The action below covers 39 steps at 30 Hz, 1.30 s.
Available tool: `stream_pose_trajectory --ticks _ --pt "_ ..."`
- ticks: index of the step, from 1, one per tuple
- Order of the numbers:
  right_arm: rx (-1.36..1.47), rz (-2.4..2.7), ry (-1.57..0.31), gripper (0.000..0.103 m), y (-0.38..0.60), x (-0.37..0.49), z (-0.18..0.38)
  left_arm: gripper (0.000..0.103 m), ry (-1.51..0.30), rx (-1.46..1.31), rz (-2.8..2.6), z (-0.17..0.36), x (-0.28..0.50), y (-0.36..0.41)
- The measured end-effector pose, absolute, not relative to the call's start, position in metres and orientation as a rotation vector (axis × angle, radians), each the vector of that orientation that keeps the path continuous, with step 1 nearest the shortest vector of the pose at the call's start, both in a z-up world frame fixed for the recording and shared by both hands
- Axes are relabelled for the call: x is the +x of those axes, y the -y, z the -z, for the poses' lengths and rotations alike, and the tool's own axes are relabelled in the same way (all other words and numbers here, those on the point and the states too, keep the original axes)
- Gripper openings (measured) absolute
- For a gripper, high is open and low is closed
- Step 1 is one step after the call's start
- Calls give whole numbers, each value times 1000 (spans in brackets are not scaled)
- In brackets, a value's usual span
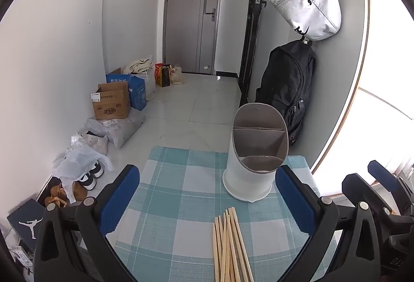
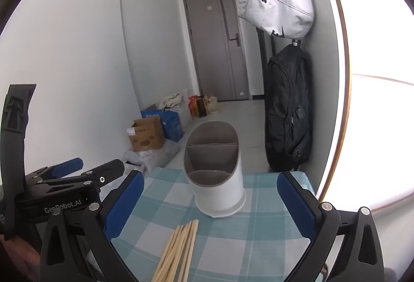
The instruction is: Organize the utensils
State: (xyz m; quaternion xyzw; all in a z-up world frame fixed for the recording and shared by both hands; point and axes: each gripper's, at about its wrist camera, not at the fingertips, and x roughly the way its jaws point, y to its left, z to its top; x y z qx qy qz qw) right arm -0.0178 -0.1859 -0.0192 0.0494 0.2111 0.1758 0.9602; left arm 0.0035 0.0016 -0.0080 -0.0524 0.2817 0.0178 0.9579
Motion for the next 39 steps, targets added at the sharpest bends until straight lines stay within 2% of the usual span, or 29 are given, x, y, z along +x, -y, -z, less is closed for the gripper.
stream_pose_trajectory --ticks 39 --pt "87 -321 -423 103 186 -19 22 102 -605 -127 -19 13 7 -2"
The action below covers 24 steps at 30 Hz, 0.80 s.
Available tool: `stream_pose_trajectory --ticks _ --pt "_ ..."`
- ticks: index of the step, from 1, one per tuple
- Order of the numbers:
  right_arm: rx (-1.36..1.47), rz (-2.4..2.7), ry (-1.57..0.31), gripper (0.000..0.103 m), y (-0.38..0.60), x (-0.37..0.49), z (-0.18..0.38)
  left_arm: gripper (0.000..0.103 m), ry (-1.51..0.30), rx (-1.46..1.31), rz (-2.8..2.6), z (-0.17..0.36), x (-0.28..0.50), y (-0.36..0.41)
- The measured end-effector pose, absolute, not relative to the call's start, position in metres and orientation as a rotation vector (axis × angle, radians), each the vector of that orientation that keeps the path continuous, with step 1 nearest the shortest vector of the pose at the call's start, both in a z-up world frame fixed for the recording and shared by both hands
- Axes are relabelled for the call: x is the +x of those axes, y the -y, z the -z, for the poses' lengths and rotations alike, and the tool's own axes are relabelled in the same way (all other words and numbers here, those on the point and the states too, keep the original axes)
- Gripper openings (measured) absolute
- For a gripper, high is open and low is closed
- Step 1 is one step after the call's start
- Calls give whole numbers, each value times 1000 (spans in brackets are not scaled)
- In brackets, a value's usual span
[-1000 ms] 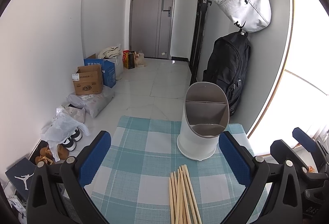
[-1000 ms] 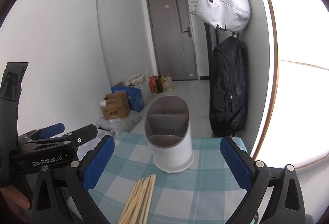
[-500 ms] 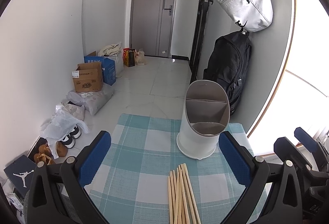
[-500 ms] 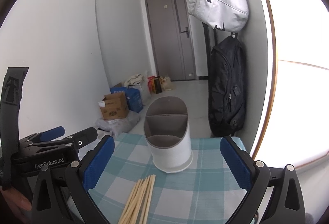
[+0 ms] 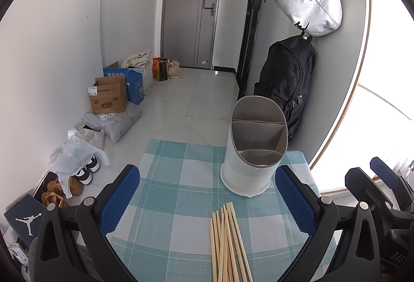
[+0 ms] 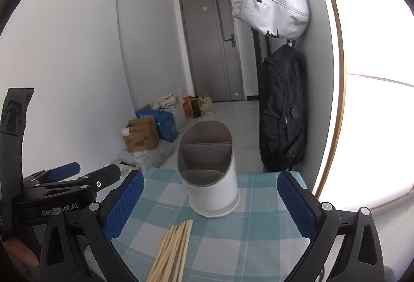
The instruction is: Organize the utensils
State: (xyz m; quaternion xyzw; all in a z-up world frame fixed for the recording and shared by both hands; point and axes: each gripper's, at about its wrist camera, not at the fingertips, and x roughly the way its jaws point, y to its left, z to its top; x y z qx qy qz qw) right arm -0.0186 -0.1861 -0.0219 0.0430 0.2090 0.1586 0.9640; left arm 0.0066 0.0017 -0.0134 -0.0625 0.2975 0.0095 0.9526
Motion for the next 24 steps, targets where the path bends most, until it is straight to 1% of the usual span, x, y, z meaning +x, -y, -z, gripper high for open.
stream_pose_trajectory --ticks 24 --pt "71 -321 -453 103 179 -8 30 102 -641 -144 12 25 18 -6"
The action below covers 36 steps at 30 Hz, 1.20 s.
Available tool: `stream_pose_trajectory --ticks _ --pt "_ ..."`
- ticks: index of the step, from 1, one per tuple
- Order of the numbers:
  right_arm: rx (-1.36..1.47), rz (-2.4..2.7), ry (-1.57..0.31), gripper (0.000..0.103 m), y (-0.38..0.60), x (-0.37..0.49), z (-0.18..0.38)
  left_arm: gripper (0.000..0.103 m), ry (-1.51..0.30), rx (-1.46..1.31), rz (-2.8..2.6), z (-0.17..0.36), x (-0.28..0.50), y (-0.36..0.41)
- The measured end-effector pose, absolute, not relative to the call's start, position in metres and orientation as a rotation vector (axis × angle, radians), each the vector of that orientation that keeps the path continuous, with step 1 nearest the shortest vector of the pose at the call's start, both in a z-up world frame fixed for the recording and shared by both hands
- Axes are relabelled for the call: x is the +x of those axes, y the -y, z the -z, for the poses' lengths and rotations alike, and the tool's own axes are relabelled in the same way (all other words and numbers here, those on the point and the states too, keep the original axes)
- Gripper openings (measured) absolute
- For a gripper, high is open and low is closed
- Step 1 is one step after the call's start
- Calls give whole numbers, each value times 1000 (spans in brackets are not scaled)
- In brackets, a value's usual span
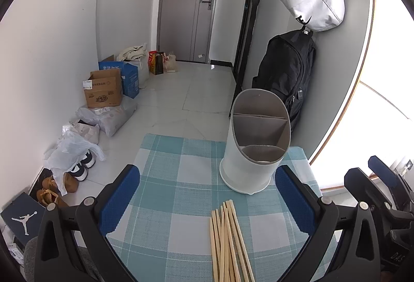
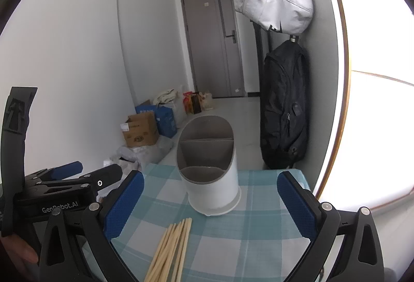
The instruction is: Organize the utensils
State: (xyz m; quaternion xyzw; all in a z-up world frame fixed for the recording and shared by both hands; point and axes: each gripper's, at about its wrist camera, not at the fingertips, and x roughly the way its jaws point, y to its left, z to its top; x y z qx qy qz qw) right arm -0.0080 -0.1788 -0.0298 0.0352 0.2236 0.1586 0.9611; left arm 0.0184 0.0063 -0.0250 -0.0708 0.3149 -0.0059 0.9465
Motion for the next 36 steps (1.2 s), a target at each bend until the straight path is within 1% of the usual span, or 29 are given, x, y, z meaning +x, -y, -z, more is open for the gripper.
stream_pose_trajectory --ticks 6,9,10,11,15,16,20,22,25,27,29,33,36 --pt "67 -330 -500 103 175 3 39 102 -689 -191 36 37 31 -18" --pt "49 -344 -566 100 169 13 49 102 -732 -230 66 48 40 -29" --pt "47 -351 -593 95 167 17 53 102 -745 -239 72 53 42 -33" --pt "45 -364 -635 87 164 22 59 102 -753 -243 76 55 44 -35" --pt "53 -437 -807 73 149 40 87 102 -791 -299 77 70 51 -54" --pt "50 -449 -836 64 145 43 93 102 -806 -320 77 75 52 -60" --pt "63 -531 -983 58 123 58 119 102 -872 -390 67 93 60 -78" --pt "81 -554 -1047 57 115 65 131 102 -897 -422 61 98 62 -85" --pt "91 -556 -1133 46 103 79 148 102 -908 -436 52 99 65 -91" --pt "90 -544 -1189 41 94 87 158 102 -913 -449 48 100 66 -94" --pt "85 -532 -1206 36 89 92 162 102 -921 -477 52 103 68 -101" --pt "58 -515 -1254 35 72 99 172 102 -930 -520 69 104 68 -108" --pt "6 -456 -1285 23 65 105 177 102 -932 -530 78 105 69 -110"
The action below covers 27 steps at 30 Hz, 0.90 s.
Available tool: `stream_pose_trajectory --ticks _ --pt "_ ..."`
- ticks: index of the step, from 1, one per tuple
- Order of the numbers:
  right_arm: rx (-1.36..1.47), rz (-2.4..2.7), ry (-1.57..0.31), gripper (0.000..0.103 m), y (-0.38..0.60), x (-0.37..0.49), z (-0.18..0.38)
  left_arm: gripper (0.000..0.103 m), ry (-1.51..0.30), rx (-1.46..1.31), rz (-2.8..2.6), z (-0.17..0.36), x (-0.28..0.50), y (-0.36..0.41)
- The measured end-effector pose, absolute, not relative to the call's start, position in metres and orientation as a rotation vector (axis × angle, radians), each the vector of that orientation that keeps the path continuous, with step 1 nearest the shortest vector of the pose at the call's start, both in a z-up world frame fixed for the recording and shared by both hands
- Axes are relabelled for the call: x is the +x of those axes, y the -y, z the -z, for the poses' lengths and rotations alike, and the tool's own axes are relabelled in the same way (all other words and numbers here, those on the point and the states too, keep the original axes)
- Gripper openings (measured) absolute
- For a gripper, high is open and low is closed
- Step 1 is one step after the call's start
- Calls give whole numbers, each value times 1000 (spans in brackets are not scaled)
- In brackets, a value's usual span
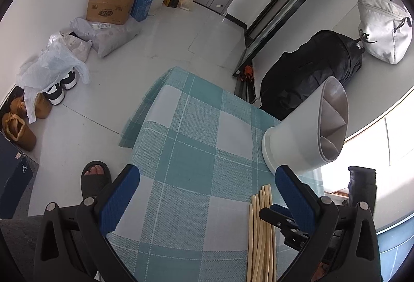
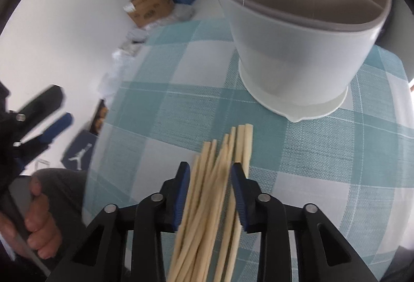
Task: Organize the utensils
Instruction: 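Lower the right gripper onto the chopstick pile and close on chopsticks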
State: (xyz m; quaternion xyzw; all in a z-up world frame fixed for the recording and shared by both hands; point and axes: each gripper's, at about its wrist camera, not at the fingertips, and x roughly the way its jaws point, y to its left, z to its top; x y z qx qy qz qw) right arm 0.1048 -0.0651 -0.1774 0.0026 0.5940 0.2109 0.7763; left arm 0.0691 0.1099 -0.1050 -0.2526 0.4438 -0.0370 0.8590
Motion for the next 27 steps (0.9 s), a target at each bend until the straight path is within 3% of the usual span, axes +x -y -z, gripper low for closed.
stream_pose_trajectory --ticks 4,15,27 --pt "42 -412 -1299 5 69 108 178 102 -930 -526 85 106 69 -114" --pt "203 -408 -1129 4 113 91 139 102 -988 -457 111 114 72 -101" --pt "355 -474 -916 4 180 59 103 98 -1185 -225 167 142 58 -44"
